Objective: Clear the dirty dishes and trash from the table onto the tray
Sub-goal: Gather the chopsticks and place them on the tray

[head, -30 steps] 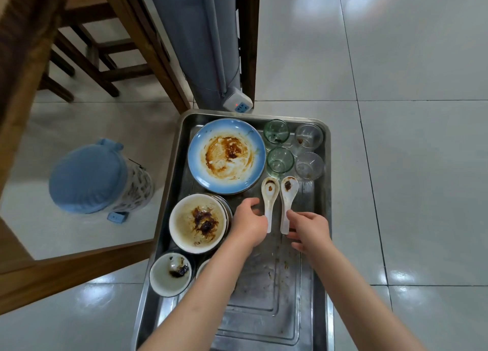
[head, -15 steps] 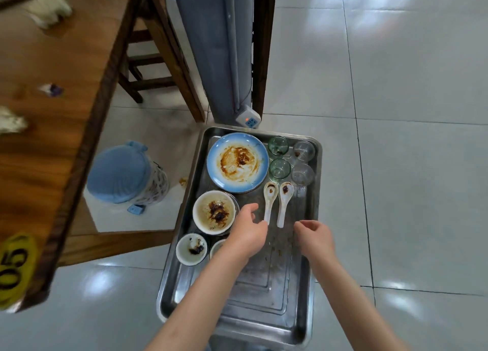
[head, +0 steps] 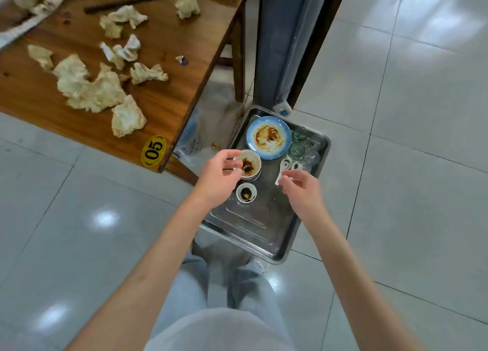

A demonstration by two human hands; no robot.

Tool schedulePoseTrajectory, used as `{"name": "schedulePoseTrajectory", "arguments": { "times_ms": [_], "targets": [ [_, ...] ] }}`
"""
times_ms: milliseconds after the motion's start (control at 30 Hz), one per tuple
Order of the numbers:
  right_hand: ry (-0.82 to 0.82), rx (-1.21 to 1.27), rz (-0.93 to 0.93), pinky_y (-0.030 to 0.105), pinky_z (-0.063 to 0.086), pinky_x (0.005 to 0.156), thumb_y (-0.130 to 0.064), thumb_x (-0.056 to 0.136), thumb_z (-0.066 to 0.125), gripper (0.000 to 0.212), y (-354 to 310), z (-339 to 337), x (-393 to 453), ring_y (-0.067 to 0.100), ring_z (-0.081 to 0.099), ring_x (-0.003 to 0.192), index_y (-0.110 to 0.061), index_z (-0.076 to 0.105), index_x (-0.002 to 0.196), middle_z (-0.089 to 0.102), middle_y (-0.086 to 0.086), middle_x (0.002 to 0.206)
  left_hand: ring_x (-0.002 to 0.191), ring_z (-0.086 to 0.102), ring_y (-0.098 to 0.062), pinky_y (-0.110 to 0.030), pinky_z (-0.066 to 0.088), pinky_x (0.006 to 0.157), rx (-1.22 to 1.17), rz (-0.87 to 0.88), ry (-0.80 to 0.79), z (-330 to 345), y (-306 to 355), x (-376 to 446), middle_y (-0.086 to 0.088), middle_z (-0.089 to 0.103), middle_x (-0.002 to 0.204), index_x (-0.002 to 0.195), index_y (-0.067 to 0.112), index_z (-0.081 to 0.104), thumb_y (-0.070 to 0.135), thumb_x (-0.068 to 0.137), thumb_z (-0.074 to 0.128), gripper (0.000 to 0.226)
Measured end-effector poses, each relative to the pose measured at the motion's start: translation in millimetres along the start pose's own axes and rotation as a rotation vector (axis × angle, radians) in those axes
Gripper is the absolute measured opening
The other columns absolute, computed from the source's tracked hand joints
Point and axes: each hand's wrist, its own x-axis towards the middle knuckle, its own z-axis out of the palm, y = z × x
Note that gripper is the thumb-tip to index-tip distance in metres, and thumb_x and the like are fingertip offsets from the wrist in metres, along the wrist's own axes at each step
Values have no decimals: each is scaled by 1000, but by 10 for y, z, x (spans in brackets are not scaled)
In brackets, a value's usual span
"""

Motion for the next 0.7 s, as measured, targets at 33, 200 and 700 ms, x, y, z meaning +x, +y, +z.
{"name": "schedulePoseTrajectory", "arguments": {
  "times_ms": [33,200,700],
  "targets": [
    [-10,-24,-30,24,46,72,-29,87,56,14,-88,22,-80,8,60,89,-30,61,101,64,-9,95,95,57,1,-6,42,65,-8,21,23,-109,14,-82,11,61,104,117,28,51,8,90,55,34],
    [-69,-128,-177,15,40,68,-29,89,56,14,-561,290,-459,-3,56,86,-30,60,103,61,-17,90,93,59,-1,-16,44,77,-43,91,126,-746,5,-433,16,62,100,114,32,53,10,87,58,35],
    [-82,-145,-484,10,46,70,-25,91,57,30,-1938,2485,-1295,-3,59,89,-22,56,120,62,-14,99,100,58,-4,-13,39,72,89,205,233,-3626,-602,-904,19,61,101,117,33,53,18,86,65,36]
  ]
}}
